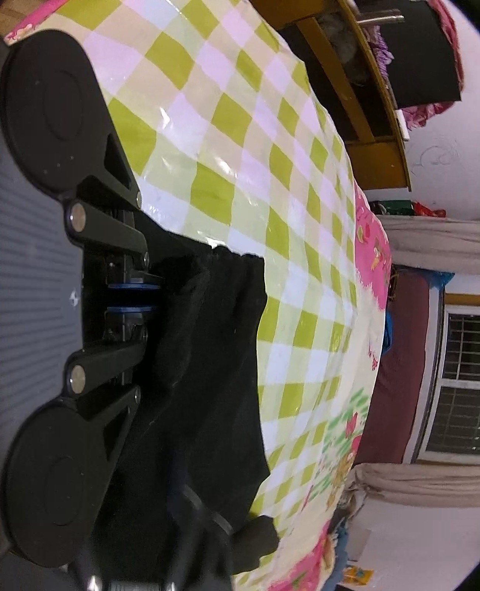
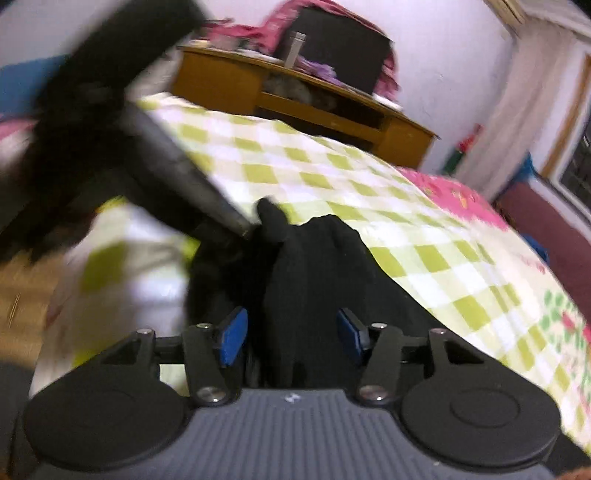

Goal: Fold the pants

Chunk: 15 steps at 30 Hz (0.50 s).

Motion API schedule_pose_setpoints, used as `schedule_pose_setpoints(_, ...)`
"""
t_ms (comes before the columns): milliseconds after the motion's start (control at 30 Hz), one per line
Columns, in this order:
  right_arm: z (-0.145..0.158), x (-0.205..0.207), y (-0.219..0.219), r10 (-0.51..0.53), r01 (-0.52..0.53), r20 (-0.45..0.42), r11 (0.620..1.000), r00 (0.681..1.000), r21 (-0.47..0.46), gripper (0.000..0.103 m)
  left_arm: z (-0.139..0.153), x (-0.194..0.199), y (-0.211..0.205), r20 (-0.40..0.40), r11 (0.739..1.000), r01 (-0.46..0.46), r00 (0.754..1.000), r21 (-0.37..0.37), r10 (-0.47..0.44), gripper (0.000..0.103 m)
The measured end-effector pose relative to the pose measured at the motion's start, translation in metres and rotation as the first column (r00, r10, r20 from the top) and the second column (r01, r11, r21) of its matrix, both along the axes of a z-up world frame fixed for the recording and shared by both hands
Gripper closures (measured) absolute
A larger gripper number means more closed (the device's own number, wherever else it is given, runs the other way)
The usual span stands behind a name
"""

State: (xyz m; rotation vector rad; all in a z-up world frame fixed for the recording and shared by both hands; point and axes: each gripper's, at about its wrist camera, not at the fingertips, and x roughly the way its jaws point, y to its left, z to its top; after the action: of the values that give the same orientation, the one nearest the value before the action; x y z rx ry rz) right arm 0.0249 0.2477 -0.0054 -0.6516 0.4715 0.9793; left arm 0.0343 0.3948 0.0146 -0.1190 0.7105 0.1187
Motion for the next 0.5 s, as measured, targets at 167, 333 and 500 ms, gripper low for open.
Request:
schedule_pose_setpoints(167,0.018,0.015,0.026,-0.039,0.049,-0.152,0.997,0.988,0.063,0.095,0.02,-0.017,0.019,0.092,1.0,-0.004,0.996,-0.019,0.006,0.08)
schedule_pose_setpoints(333,0.015,0.005,0.05,-0.042,0.06,-0.201,0.995,0.979,0.084,0.092,0.022,-0.035,0.033,0.112,0.998,-0.065,0.992,0.026,0.061,0.08)
schedule_pose_setpoints(500,-0.015,-0.01,0.04,-0.044,0.049,-0.25,0.999,0.967,0.015,0.08,0.012,-0.048,0.036,0.079,0.996,-0.086,0.993,0.012,0.085,0.08)
